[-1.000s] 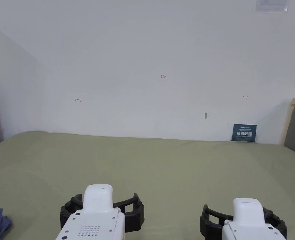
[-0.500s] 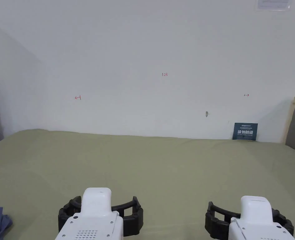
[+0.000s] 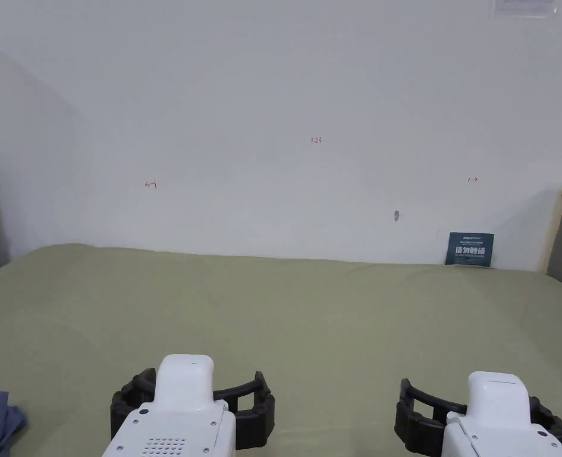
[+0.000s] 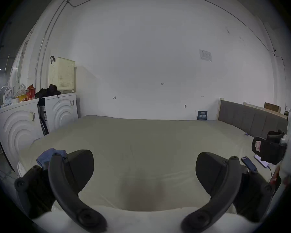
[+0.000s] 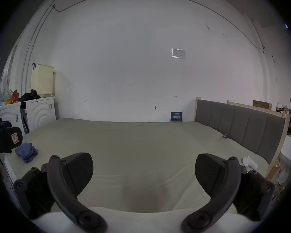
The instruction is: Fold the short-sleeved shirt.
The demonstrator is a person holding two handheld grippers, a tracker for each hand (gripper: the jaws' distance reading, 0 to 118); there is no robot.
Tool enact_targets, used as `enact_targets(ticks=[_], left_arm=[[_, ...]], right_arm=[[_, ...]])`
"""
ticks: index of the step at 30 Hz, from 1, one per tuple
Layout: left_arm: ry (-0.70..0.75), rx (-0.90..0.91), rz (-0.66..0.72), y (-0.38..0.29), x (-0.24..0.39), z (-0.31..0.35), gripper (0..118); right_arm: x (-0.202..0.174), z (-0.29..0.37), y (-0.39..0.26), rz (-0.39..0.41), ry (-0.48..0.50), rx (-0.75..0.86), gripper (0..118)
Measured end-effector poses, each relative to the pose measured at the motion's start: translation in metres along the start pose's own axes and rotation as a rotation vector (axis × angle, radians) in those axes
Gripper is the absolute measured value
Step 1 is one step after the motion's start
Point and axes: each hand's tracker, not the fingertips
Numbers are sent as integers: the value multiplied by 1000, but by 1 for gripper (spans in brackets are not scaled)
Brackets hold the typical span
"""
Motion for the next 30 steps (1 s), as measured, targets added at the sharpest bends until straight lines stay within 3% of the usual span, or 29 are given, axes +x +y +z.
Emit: enact_targets(ticks=[4, 12, 17, 24, 28, 30], left_arm=[[-1, 4, -16, -1, 0, 0, 118], [15, -28, -18, -2, -2, -2, 118], [16, -21, -23, -1, -4, -2, 118], [15, -29, 4, 4, -9, -1, 118], [10, -24, 16, 9, -13, 0, 118], [10, -17, 20, 11, -14, 0, 118]], right_arm=[[-1, 1, -1, 20, -14, 21, 118], [8, -7, 2, -37, 71, -50, 118], [0, -8, 3, 26, -34, -48, 118], [5, -6, 9, 21, 20, -37, 118], [3, -10, 13, 53, -44, -60, 118], [7, -10, 13, 46, -26, -51, 118]])
